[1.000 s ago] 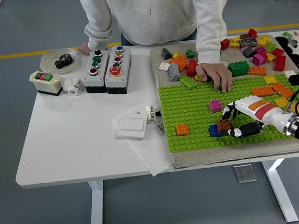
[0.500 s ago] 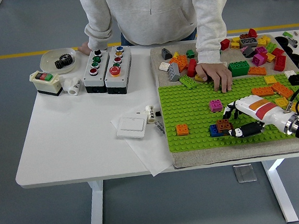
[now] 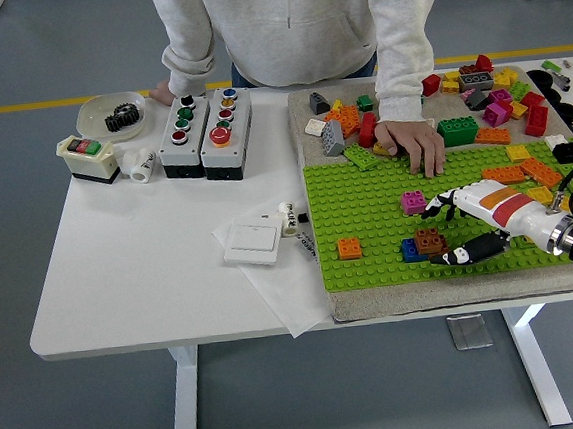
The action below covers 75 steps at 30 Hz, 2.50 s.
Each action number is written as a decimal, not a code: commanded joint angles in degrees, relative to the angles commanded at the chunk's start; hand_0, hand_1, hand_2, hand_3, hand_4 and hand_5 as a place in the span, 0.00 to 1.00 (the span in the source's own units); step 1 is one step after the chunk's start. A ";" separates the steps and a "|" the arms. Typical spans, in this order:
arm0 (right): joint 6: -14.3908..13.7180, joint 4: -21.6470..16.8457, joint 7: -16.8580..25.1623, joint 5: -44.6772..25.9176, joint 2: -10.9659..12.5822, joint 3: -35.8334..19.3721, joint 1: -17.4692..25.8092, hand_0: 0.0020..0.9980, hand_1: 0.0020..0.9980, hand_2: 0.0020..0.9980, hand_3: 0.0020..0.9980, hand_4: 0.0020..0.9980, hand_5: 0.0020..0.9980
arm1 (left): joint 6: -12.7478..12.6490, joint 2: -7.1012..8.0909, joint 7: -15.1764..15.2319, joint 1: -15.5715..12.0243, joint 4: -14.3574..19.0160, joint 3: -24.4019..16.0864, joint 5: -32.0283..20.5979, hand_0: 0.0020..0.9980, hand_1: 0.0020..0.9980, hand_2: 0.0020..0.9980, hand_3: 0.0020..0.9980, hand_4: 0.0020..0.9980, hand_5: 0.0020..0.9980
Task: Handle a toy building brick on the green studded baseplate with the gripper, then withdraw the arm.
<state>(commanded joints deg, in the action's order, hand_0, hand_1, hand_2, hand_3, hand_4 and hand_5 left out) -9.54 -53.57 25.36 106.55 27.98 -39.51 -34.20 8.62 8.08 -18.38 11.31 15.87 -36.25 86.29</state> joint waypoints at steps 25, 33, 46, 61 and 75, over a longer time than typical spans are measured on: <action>-1.90 -20.30 0.49 2.70 8.48 -6.40 9.67 0.73 0.70 0.74 0.69 0.96 0.64 | 0.24 -0.16 0.00 -0.78 -0.19 -1.40 2.41 0.74 0.74 0.75 0.60 0.66 0.60; -3.48 -23.19 1.35 7.24 9.87 -5.36 9.71 0.73 0.70 0.73 0.67 0.95 0.64 | 0.42 -0.14 0.02 -0.80 -0.15 -1.53 2.81 0.73 0.74 0.75 0.60 0.66 0.60; -3.27 -19.92 1.30 9.23 9.20 -1.01 6.66 0.73 0.70 0.73 0.64 0.92 0.64 | 0.40 -0.06 0.08 -0.42 -0.12 -0.89 1.75 0.73 0.74 0.75 0.60 0.66 0.60; -3.33 -17.26 1.55 9.25 8.78 -0.28 6.09 0.73 0.69 0.72 0.64 0.92 0.64 | 0.34 0.03 0.01 -0.16 -0.09 -0.59 1.34 0.73 0.73 0.75 0.60 0.66 0.60; -3.41 -16.00 1.49 9.64 8.52 0.07 6.12 0.73 0.69 0.72 0.63 0.91 0.64 | 0.17 -0.02 0.01 -0.09 -0.11 -0.55 1.28 0.73 0.73 0.75 0.60 0.66 0.60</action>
<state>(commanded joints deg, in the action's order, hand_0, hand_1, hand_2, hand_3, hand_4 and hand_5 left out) -12.95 -69.57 26.85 116.18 36.50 -39.44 -28.08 8.79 8.06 -18.37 11.22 15.76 -36.79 87.57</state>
